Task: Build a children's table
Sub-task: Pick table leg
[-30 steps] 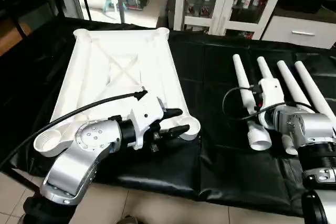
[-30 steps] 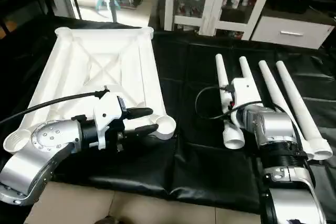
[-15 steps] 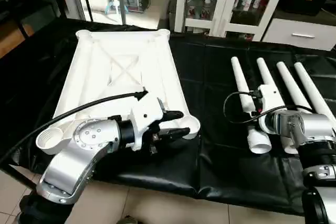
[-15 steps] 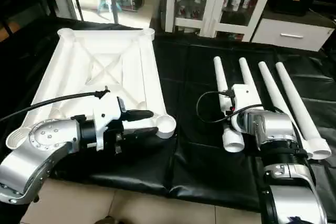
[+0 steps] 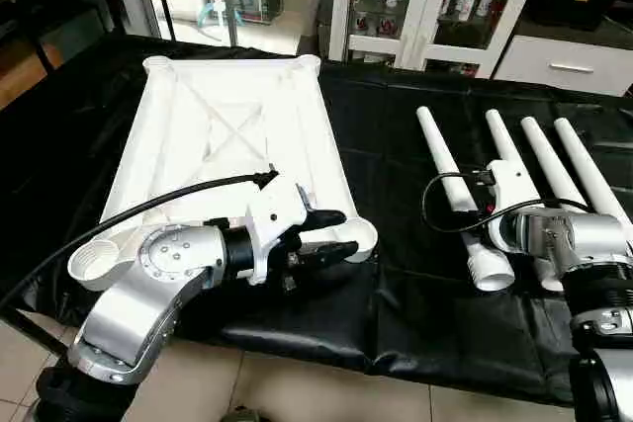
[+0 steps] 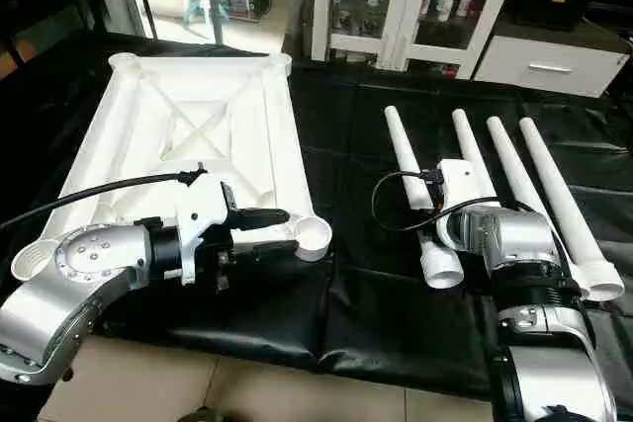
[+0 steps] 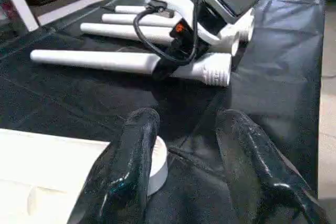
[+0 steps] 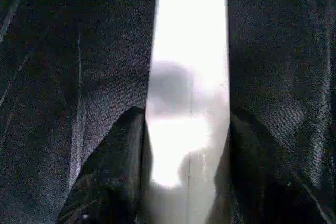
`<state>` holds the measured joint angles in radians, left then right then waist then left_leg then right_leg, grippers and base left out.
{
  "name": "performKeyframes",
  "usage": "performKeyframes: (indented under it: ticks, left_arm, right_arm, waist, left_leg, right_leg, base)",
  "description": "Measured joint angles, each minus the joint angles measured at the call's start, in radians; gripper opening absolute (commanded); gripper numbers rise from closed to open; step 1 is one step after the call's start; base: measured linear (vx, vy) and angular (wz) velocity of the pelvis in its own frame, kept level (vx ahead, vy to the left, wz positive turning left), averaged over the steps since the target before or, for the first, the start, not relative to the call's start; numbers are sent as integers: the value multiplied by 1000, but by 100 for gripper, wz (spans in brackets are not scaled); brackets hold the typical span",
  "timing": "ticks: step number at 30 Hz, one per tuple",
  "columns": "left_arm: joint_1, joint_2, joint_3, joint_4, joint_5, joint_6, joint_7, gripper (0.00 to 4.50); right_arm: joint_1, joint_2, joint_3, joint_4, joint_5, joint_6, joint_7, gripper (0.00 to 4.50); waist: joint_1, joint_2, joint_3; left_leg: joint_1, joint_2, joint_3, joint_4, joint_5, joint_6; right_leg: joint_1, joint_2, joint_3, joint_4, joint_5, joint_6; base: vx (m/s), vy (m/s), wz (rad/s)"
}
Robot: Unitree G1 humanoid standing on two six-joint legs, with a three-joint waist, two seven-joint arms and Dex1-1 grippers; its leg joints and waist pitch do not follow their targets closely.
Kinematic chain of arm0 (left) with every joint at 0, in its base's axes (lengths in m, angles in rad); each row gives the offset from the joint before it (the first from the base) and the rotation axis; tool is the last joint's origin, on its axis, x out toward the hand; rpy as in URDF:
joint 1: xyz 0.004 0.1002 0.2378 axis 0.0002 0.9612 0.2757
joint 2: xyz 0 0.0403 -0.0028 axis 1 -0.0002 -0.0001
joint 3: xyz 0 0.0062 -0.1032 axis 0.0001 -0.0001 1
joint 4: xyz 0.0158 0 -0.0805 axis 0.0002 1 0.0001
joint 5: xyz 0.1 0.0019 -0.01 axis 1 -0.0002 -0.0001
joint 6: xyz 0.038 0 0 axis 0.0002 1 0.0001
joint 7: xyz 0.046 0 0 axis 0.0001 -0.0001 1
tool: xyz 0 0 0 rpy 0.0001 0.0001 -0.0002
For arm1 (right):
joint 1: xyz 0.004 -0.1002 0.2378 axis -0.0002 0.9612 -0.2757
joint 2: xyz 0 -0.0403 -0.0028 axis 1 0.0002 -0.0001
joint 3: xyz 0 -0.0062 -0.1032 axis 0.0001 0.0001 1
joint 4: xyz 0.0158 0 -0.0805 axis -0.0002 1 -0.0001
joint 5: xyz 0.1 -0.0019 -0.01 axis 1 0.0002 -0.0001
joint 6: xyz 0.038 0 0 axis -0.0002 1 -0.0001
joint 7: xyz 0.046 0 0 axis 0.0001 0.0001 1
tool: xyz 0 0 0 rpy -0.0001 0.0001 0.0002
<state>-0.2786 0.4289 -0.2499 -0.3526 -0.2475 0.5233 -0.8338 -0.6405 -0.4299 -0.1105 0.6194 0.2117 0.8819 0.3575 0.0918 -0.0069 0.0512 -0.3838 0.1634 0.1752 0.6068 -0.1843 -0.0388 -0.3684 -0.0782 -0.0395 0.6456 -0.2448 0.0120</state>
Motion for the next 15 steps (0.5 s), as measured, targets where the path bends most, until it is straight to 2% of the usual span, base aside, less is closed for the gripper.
performKeyframes:
  ticks: [1, 3, 5, 7, 8, 10, 12, 15]
  left_arm:
    - [-1, -10, 7, 0, -7, 5, 8, 214]
    - [-10, -23, 24, 0, -36, 24, 20, 246]
    - [-15, -35, 43, -1, -57, 45, 27, 252]
    - [-22, -59, 71, -2, -87, 67, 43, 266]
    - [-36, -74, 85, -2, -103, 82, 58, 290]
    - [-53, -100, 112, -3, -123, 100, 86, 297]
    - [-84, -153, 154, 2, -147, 151, 152, 317]
    - [-138, -211, 205, 11, -189, 204, 226, 343]
  right_arm:
    - [10, 0, -10, -16, 7, 0, 0, 187]
    - [27, 3, -30, -53, 29, 3, 2, 183]
    - [31, 4, -41, -90, 36, 4, 5, 182]
    - [53, 4, -63, -180, 60, 10, 13, 182]
    - [64, 4, -81, -231, 72, 19, 14, 182]
    - [73, 5, -93, -300, 91, 30, 14, 182]
    - [111, 14, -119, -427, 115, 33, 12, 181]
    - [142, 48, -116, -597, 164, 28, 24, 181]
  waist:
    - [1, 0, 0]
    - [1, 1, 0]
    - [0, 1, 0]
    - [0, 1, 0]
    - [1, 1, 1]
    - [1, 1, 1]
    - [5, 1, 1]
    - [6, 2, 1]
  left_leg:
    - [0, 0, 0, 0, 0, 0]
    - [-1, 0, 0, 0, 0, 0]
    - [-1, 0, 0, 0, 0, 0]
    - [-2, 0, 0, -1, 0, 0]
    - [-2, 1, 0, -1, 0, 0]
    - [-2, 1, 0, -1, 0, 0]
    - [-3, 1, 1, -1, 0, 0]
    - [-2, 1, 1, -1, 0, 0]
  right_leg:
    - [0, 0, 0, 0, 0, 0]
    - [-1, 0, 0, 0, 0, 0]
    - [-2, 0, 0, 1, 0, 0]
    - [-3, 0, 0, 0, 0, 0]
    - [-3, 0, 0, 0, 0, 0]
    - [-3, 0, 0, 0, 0, 0]
    - [-4, 0, 0, 0, 0, 0]
    - [-4, 1, 1, 0, 0, 0]
  base:
    - [0, 0, 0]
    - [0, 0, 0]
    - [0, 0, 0]
    - [0, 0, 0]
    - [0, 0, 0]
    - [0, 0, 0]
    - [0, 0, 0]
    - [0, 0, 0]
